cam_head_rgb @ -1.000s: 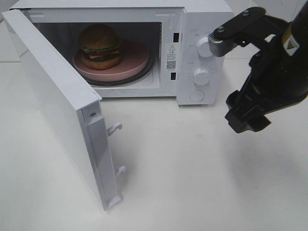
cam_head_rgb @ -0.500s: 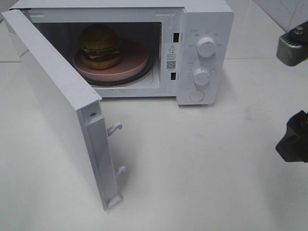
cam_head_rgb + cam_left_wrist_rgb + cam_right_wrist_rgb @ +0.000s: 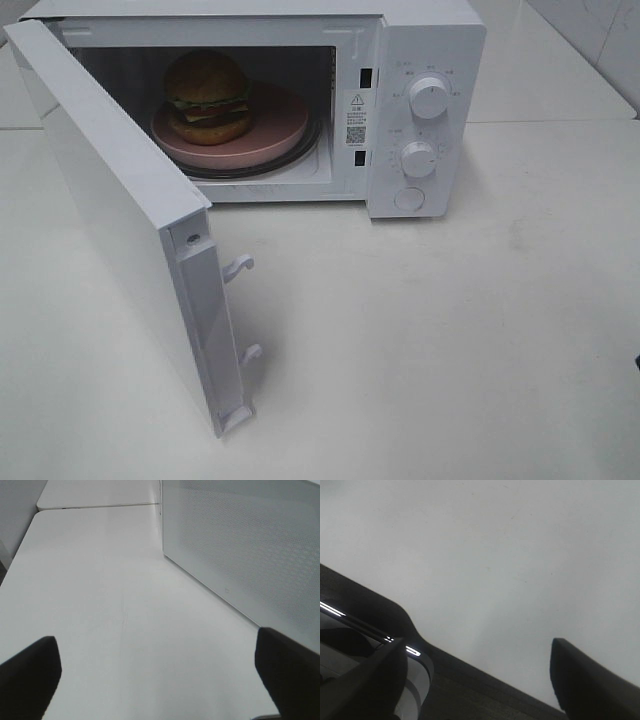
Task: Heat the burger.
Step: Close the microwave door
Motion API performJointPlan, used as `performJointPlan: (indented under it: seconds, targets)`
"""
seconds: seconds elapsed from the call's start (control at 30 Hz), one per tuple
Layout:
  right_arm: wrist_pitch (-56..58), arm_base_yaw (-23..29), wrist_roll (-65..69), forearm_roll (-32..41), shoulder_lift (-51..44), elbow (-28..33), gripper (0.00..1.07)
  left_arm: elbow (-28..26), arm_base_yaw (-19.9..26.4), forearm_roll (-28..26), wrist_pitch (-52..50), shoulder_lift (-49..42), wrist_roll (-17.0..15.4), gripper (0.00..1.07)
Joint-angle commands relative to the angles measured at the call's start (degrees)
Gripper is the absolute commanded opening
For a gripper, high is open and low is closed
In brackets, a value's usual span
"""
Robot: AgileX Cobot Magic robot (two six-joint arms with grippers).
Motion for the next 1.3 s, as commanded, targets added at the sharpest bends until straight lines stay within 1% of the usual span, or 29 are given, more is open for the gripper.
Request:
performJointPlan:
  seconds: [0.03,0.07,0.1,0.13,0.17,0.2,0.23,0.27,0.3,0.37,0.4,0.47,0.5,0.53,0.57,0.63,0.67,0.7,0.73,0.8,0.87,0.97,1.0,1.2,1.3]
  targets:
    - [-0.6,-4.7,-1.3,1.7,-2.6,2.3,0.76,0.2,0.1,0.0,-0.2,-1.0,-0.1,0.98]
    - [-1.2,-7.2,-2.4,2.8,-4.8,3.6,0.76,0.2,0.1,0.0,-0.2,-1.0,-0.1,0.98]
    - [-1.2,-7.2,-2.4,2.8,-4.8,3.6,0.76,0.2,0.1,0.0,-0.2,-1.0,-0.1,0.98]
    - [-1.4,-8.9,-2.5,4.0,-7.3,4.8,0.76,0.2,0.1,0.0,-0.2,-1.0,-0.1,0.98]
    - [-1.4,-8.9,-2.5,4.0,-7.3,4.8,0.76,0.2,0.1,0.0,-0.2,-1.0,-0.1,0.98]
    - [-1.5,-10.0,-2.5,4.4,-8.6,5.1,0.76,0.2,0.1,0.0,-0.2,-1.0,-0.1,0.98]
    - [-1.5,-12.1,-2.5,5.3,-11.2,6.0,0.76,0.2,0.1,0.0,-0.2,-1.0,-0.1,0.98]
    - [-1.5,-12.1,-2.5,5.3,-11.2,6.0,0.76,0.2,0.1,0.0,-0.2,-1.0,-0.1,0.98]
    - [-1.5,-14.0,-2.5,5.4,-13.8,6.5,0.76,0.2,0.1,0.0,-0.2,-1.0,-0.1,0.98]
    - [-1.6,-14.8,-2.5,5.3,-15.0,6.8,0.76,0.2,0.1,0.0,-0.2,-1.0,-0.1,0.98]
    - [-1.6,-16.7,-2.5,5.1,-17.6,7.3,0.76,0.2,0.1,0.0,-0.2,-1.0,-0.1,0.98]
    - [-1.5,-17.6,-2.6,5.0,-19.3,7.5,0.76,0.2,0.1,0.0,-0.2,-1.0,-0.1,0.98]
    - [-1.6,-19.4,-3.4,4.9,-22.4,8.1,0.76,0.2,0.1,0.0,-0.2,-1.0,-0.1,0.98]
    - [-1.6,-19.4,-3.4,4.9,-22.4,8.1,0.76,0.2,0.1,0.0,-0.2,-1.0,-0.1,0.98]
    - [-2.1,-21.0,-4.1,4.9,-25.6,9.2,0.76,0.2,0.1,0.0,-0.2,-1.0,-0.1,0.98]
    - [-2.3,-21.6,-4.2,4.9,-26.8,9.2,0.76,0.2,0.1,0.0,-0.2,-1.0,-0.1,0.98]
    - [-2.3,-22.7,-4.1,4.9,-29.3,9.2,0.76,0.2,0.1,0.0,-0.2,-1.0,-0.1,0.98]
    - [-2.3,-22.7,-4.1,4.9,-29.3,9.2,0.76,0.2,0.1,0.0,-0.2,-1.0,-0.1,0.98]
    - [-2.3,-23.8,-4.1,4.9,-31.9,9.2,0.76,0.2,0.1,0.0,-0.2,-1.0,-0.1,0.98]
    - [-2.3,-24.3,-4.1,5.0,-33.1,9.2,0.76,0.2,0.1,0.0,-0.2,-1.0,-0.1,0.98]
    - [-2.3,-25.6,-4.2,5.0,-36.3,9.2,0.76,0.2,0.1,0.0,-0.2,-1.0,-0.1,0.98]
    - [-2.3,-26.2,-4.2,5.2,-38.4,9.2,0.76,0.2,0.1,0.0,-0.2,-1.0,-0.1,0.98]
    - [-2.3,-26.9,-4.2,5.2,-40.8,9.2,0.76,0.2,0.1,0.0,-0.2,-1.0,-0.1,0.98]
    - [-2.3,-26.9,-4.2,5.2,-47.0,9.2,0.76,0.2,0.1,0.0,-0.2,-1.0,-0.1,0.98]
    - [-2.3,-26.9,-4.4,5.3,-47.0,9.2,0.76,0.2,0.1,0.0,-0.2,-1.0,-0.1,0.98]
